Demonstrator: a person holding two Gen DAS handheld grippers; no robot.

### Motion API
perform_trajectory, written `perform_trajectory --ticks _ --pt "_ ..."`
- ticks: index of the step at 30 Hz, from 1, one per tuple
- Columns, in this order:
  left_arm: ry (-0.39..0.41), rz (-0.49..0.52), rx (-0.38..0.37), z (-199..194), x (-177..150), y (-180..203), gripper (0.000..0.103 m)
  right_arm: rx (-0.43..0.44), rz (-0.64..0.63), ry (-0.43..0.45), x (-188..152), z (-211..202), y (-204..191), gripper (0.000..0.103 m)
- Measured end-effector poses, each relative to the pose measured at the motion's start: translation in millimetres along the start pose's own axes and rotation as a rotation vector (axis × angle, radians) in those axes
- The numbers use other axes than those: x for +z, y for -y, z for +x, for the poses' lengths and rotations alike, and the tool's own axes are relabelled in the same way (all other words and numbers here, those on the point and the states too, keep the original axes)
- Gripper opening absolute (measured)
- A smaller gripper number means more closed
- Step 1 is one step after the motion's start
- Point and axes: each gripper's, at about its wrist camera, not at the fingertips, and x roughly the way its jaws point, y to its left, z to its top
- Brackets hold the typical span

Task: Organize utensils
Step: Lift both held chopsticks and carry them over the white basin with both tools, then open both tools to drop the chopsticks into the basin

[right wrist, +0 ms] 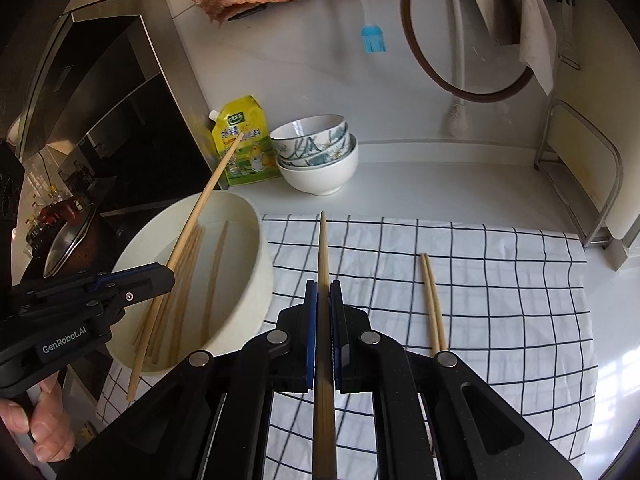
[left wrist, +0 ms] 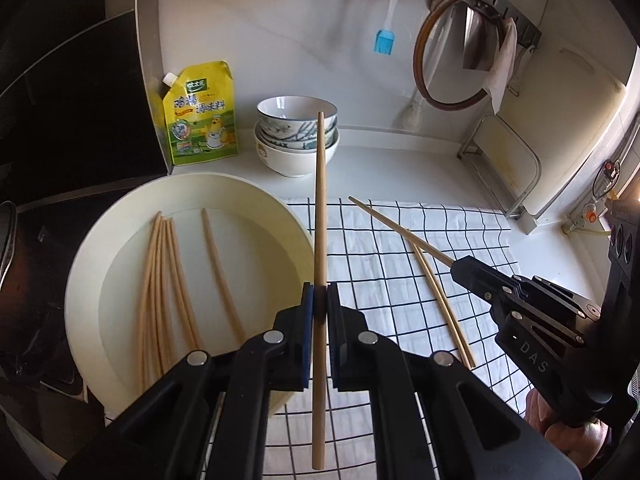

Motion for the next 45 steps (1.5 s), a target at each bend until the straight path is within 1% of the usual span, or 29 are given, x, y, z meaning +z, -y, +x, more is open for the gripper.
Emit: perform_trajectory --ticks 5,9,15,18,23,27,34,39,40,41,42,43,44,45 --pt "0.02 -0.04 0.023 -12 2 -37 0.007 0.046 -0.026 -0.005 11 14 -34 0.006" --pt "0.019 -0.076 0.052 -13 1 -70 0.007 0.079 -0.056 -0.022 20 32 -63 0.006" --pt "-0.031 -0.11 0.09 2 -6 -109 0.007 0.112 -0.107 -0.068 24 70 -105 0.006" --pt "-0.073 -0.124 0.096 15 -11 -124 0.007 0.105 -0.125 -0.093 22 88 -119 0.006" --pt "-0.127 -0.139 0.108 38 -17 -141 0.007 0.083 -0.129 -0.13 21 113 -130 0.006" --pt "-0.161 -0.143 0.117 54 -20 -151 0.007 0.055 -0.128 -0.14 21 126 -133 0.006" --pt "-0.196 -0.154 0.128 72 -21 -163 0.008 0.053 -0.131 -0.193 18 146 -136 0.006" --pt "-0.196 -0.161 0.139 75 -19 -169 0.008 0.053 -0.135 -0.208 16 149 -137 0.007" --pt "-0.193 -0.164 0.142 74 -18 -170 0.009 0.055 -0.137 -0.214 15 149 -137 0.013" --pt "-0.189 -0.168 0.146 73 -18 -170 0.015 0.054 -0.138 -0.21 15 148 -137 0.021" --pt "-0.185 -0.172 0.148 71 -18 -171 0.019 0.051 -0.141 -0.203 15 145 -138 0.024" --pt "-0.178 -0.175 0.15 69 -18 -172 0.025 0.049 -0.143 -0.199 14 144 -138 0.026" --pt "-0.173 -0.178 0.152 68 -18 -172 0.028 0.05 -0.143 -0.196 15 142 -138 0.026" --pt "-0.169 -0.18 0.153 66 -17 -172 0.028 0.052 -0.144 -0.193 14 140 -138 0.026"
